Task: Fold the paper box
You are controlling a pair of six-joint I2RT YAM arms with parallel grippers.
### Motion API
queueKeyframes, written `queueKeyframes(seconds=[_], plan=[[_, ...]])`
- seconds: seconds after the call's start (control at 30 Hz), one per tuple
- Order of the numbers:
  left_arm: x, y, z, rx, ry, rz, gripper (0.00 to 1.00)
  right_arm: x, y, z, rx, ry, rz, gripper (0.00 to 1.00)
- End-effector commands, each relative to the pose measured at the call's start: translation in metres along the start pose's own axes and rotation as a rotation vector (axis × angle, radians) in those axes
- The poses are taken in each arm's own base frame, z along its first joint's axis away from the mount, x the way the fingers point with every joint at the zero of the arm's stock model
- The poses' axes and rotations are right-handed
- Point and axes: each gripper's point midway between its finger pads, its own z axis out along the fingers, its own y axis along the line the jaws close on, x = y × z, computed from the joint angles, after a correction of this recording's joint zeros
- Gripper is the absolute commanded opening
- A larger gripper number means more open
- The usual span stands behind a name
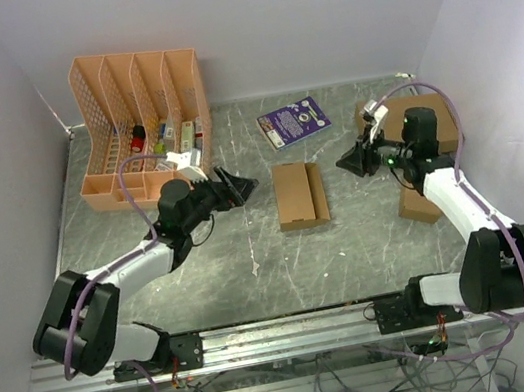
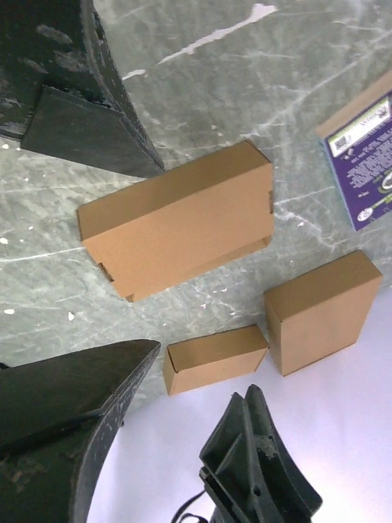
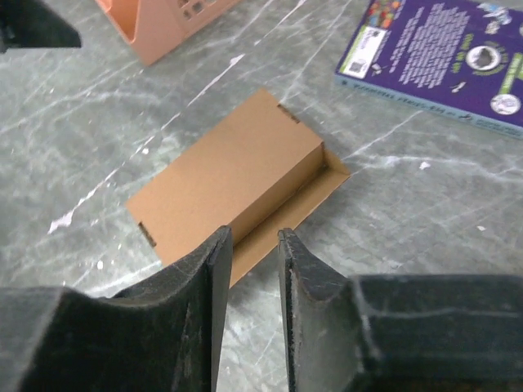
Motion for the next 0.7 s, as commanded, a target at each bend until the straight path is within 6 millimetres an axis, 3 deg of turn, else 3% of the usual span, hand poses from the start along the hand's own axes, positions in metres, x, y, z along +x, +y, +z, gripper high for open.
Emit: queueKeyframes(seconds=[0.0,0.2,0.4,0.57,0.67], plan=[[-0.007,-0.018,-0.009,0.153,-0.068,-0.135,0.9,0.028,0.022,-0.007,-0.137,0.06,-0.007,0.31],[0.03,-0.009,-0.01,0.133,0.022,-0.201,0.82,0.056,0.035,-0.014,-0.238,0.125,-0.14,0.34],[0.074,0.0,-0.015,-0.059,0.127,-0.061,0.82,0.097,0.053,-0.027,-0.391,0.166,-0.468,0.34],[0.089,0.01,-0.021,-0.104,0.124,-0.074,0.82,0.127,0.049,-0.023,-0.456,0.269,-0.601,0.39],[0.091,0.007,-0.013,-0.083,0.132,-0.093,0.82,0.143,0.049,-0.013,-0.519,0.344,-0.663,0.39]])
